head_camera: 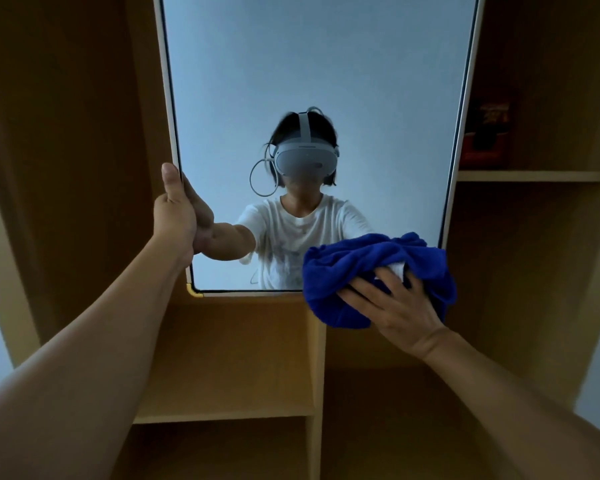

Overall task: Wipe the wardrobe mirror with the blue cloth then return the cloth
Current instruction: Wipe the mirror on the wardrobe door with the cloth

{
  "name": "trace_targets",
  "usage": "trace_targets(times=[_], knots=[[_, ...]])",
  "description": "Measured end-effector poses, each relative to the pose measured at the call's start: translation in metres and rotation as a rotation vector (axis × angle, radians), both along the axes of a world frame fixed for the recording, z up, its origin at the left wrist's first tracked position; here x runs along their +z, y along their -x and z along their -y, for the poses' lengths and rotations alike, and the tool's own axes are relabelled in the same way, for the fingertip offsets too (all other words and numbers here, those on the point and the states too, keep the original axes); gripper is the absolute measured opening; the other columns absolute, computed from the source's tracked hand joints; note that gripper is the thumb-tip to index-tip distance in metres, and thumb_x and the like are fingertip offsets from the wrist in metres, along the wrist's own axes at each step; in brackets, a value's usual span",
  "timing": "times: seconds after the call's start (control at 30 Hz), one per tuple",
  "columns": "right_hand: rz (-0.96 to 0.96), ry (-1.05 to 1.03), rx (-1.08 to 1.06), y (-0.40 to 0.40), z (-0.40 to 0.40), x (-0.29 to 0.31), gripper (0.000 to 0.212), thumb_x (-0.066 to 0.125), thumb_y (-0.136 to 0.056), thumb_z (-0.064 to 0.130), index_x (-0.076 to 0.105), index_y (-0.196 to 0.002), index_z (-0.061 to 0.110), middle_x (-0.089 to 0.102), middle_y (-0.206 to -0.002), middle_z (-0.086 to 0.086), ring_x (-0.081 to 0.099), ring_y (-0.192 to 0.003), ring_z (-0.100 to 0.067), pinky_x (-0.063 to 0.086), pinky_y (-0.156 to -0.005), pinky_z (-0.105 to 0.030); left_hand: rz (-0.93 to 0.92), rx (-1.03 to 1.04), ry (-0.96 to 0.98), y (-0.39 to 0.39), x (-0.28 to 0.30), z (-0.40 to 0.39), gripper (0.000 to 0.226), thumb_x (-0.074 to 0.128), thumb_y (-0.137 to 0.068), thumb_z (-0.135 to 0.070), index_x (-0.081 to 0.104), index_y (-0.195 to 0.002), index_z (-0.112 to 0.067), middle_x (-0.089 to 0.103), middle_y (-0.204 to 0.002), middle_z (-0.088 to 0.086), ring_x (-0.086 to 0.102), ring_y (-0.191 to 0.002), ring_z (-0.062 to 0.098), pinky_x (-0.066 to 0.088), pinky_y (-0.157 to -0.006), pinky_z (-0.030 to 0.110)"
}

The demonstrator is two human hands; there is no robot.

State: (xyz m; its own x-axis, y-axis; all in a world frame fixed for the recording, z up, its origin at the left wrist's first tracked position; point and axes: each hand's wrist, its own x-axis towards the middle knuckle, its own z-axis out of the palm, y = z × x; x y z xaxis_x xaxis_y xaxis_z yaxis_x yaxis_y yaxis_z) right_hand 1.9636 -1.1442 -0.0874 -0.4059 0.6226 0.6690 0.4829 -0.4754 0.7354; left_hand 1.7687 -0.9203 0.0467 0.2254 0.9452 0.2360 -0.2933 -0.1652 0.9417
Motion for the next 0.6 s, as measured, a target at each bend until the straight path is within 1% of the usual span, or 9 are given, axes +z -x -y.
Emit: trace_targets(times=[0.07, 0.1, 0.17, 0.23, 0.33, 0.4, 0.47, 0.53, 0.6], knots=[[-0.080, -0.048, -0.009, -0.005, 0.010, 0.001, 0.077, 0.063, -0.068, 0.030, 0.034, -0.140, 0.026, 0.035, -0.142, 0.001, 0.033, -0.125, -0.034, 0.028, -0.094, -0.052, -0.006, -0.016, -0.024, 0.001, -0.001, 0.000, 0.069, 0.024, -0.096, -0.059, 0.044, -0.134, -0.005, 0.055, -0.089, 0.000, 0.056, -0.105, 0.030, 0.043, -0.088, 0.040], [-0.131, -0.070, -0.009, -0.007, 0.014, 0.002, 0.080, 0.061, -0.068, 0.036, 0.032, -0.141, 0.026, 0.036, -0.142, 0.000, 0.033, -0.126, -0.034, 0.028, -0.094, -0.051, -0.010, -0.024, -0.032, 0.002, -0.001, 0.000, 0.070, 0.024, -0.096, -0.059, 0.042, -0.136, -0.004, 0.051, -0.084, -0.001, 0.055, -0.101, 0.032, 0.046, -0.081, 0.040], [-0.247, -0.117, 0.027, -0.007, 0.021, 0.003, 0.081, 0.057, -0.071, 0.047, 0.025, -0.143, 0.027, 0.036, -0.143, 0.001, 0.033, -0.127, -0.034, 0.028, -0.094, -0.052, -0.032, -0.019, -0.026, 0.003, -0.001, 0.000, 0.069, 0.024, -0.095, -0.060, 0.045, -0.133, -0.006, 0.040, -0.074, -0.006, 0.050, -0.073, 0.020, 0.041, -0.064, 0.033], [-0.377, -0.174, 0.084, -0.004, 0.024, 0.001, 0.079, 0.053, -0.074, 0.053, 0.026, -0.143, 0.027, 0.036, -0.143, 0.002, 0.032, -0.130, -0.033, 0.027, -0.097, -0.055, -0.052, -0.005, 0.003, 0.002, 0.000, 0.002, 0.063, 0.022, -0.094, -0.063, 0.050, -0.119, -0.012, 0.041, -0.073, -0.007, 0.043, -0.066, 0.010, 0.037, -0.071, 0.034], [-0.601, -0.343, 0.152, -0.001, 0.024, -0.005, 0.077, 0.052, -0.075, 0.057, 0.033, -0.141, 0.021, 0.033, -0.146, 0.000, 0.027, -0.135, -0.034, 0.023, -0.103, -0.060, -0.042, -0.016, -0.008, 0.004, 0.000, 0.004, 0.068, 0.022, -0.092, -0.066, 0.049, -0.125, -0.014, 0.046, -0.076, -0.007, 0.047, -0.087, 0.015, 0.034, -0.084, 0.036], [-0.779, -0.509, 0.233, -0.001, 0.022, -0.005, 0.081, 0.054, -0.077, 0.057, 0.030, -0.143, 0.016, 0.029, -0.150, -0.004, 0.023, -0.139, -0.035, 0.018, -0.112, -0.055, -0.033, -0.018, -0.013, 0.006, -0.001, 0.003, 0.071, 0.022, -0.091, -0.067, 0.047, -0.129, -0.012, 0.050, -0.081, -0.006, 0.047, -0.094, 0.016, 0.036, -0.085, 0.036], [-0.955, -0.657, 0.382, 0.000, 0.019, 0.002, 0.083, 0.058, -0.079, 0.054, 0.025, -0.145, 0.015, 0.028, -0.152, -0.009, 0.023, -0.141, -0.032, 0.016, -0.117, -0.047, -0.032, -0.016, -0.009, 0.006, -0.001, 0.002, 0.072, 0.022, -0.091, -0.067, 0.046, -0.132, -0.013, 0.053, -0.095, -0.003, 0.048, -0.099, 0.017, 0.036, -0.086, 0.036], [-1.103, -0.758, 0.570, 0.003, 0.017, 0.011, 0.085, 0.064, -0.076, 0.048, 0.024, -0.144, 0.018, 0.033, -0.149, -0.009, 0.032, -0.138, -0.026, 0.027, -0.115, -0.046, -0.029, -0.025, -0.008, 0.008, -0.001, 0.003, 0.072, 0.023, -0.091, -0.067, 0.046, -0.133, -0.013, 0.053, -0.106, 0.000, 0.050, -0.111, 0.020, 0.037, -0.088, 0.037], [-1.225, -0.837, 0.713, 0.007, 0.018, 0.018, 0.084, 0.067, -0.073, 0.046, 0.027, -0.143, 0.023, 0.039, -0.144, -0.003, 0.042, -0.130, -0.018, 0.037, -0.109, -0.039, -0.028, -0.034, -0.006, 0.009, -0.001, 0.001, 0.073, 0.023, -0.090, -0.068, 0.046, -0.132, -0.013, 0.052, -0.107, 0.000, 0.050, -0.119, 0.023, 0.038, -0.092, 0.040]])
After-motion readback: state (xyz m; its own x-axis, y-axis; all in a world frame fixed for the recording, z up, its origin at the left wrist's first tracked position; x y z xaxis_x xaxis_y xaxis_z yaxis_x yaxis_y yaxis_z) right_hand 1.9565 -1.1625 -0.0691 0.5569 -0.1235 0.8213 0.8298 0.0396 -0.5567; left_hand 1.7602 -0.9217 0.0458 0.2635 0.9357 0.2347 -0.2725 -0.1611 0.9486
